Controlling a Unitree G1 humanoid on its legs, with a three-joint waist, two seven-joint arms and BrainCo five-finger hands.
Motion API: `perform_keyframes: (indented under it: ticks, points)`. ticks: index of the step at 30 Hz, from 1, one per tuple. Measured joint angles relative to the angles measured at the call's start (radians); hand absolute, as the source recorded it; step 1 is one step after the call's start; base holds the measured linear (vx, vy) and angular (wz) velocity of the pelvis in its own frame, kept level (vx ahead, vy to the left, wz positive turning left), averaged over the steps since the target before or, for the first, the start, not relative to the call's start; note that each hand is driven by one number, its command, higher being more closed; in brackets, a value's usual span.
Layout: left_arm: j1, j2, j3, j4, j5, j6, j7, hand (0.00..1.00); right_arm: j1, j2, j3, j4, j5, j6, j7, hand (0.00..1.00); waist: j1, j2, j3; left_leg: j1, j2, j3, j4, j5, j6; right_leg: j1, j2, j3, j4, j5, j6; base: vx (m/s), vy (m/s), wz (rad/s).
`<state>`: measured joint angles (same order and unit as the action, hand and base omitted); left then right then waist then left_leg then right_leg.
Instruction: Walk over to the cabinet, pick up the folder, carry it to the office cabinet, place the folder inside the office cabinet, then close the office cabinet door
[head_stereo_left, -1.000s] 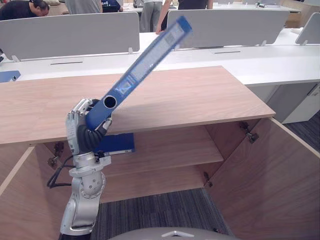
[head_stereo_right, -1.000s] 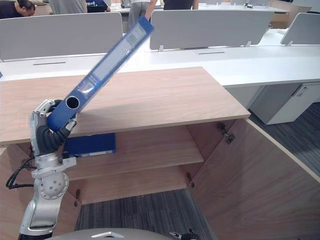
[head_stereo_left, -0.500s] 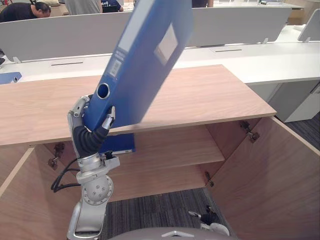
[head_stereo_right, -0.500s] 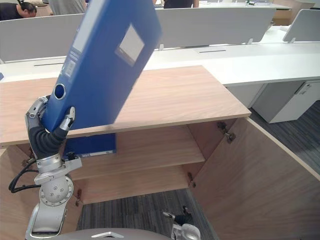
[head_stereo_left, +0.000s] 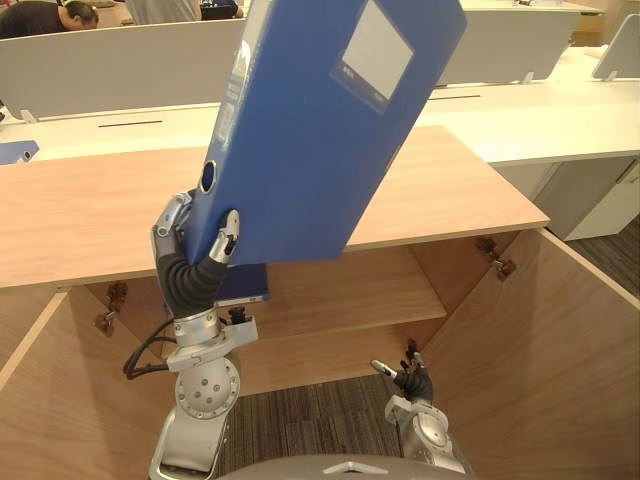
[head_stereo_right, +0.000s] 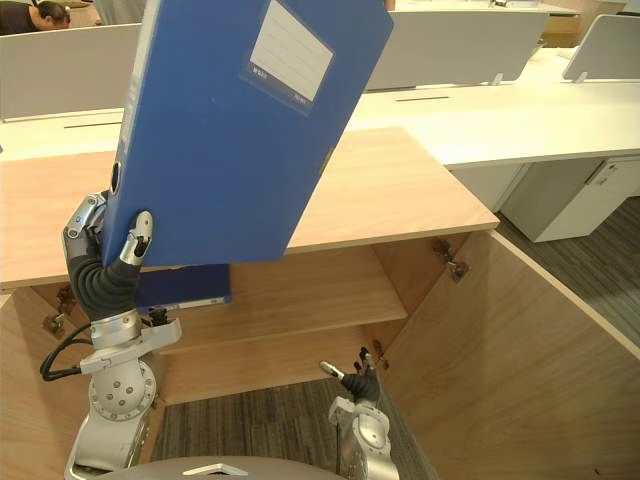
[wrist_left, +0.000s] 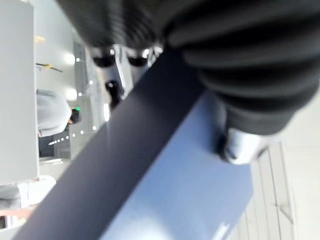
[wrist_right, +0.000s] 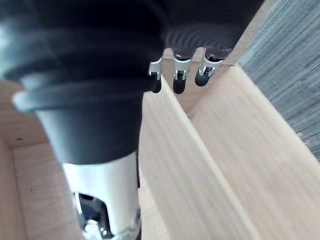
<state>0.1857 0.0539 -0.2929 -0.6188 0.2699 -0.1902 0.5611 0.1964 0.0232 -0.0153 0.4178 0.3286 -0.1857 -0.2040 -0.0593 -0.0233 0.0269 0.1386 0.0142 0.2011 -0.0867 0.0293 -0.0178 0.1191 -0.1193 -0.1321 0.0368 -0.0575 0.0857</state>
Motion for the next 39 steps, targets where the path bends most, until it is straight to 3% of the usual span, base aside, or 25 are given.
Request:
perform_keyframes:
  ticks: [4,15,23,39]
  points:
    - [0.0,-0.007,-0.005,0.0,-0.035,-0.008,0.001,1.0,0.022,0.019,0.001,-0.153,0.001,-0.046,-0.019,0.0,0.0,-0.002,0.003,0.001,0.0,0.012,0.0,-0.001,0.0,-0.005,0.0,0.012,0.0,0.003,0.0,-0.01,0.002,-0.07]
    - [0.006,-0.007,-0.015,0.0,-0.071,-0.028,-0.004,1.0,0.047,0.033,0.006,-0.459,0.022,-0.112,-0.023,0.0,-0.002,-0.002,0.023,0.003,0.0,0.031,0.006,-0.002,0.0,-0.015,0.001,0.031,-0.001,0.011,0.001,-0.01,0.002,-0.06]
    - [0.039,-0.008,-0.012,0.0,-0.071,-0.028,-0.034,1.0,0.041,0.033,0.07,-0.709,0.067,-0.188,0.01,0.0,-0.001,-0.003,0.026,0.007,-0.001,0.046,0.006,-0.003,0.002,-0.014,0.001,0.044,-0.011,0.021,0.003,-0.01,0.003,-0.04]
    - [0.041,-0.019,-0.017,0.006,-0.098,-0.074,-0.082,1.0,-0.08,0.024,0.198,-0.803,0.148,-0.227,0.114,0.0,0.003,-0.005,0.025,0.006,-0.002,0.04,0.005,-0.002,0.003,-0.011,0.0,0.039,-0.013,0.023,0.005,0.0,0.0,0.0]
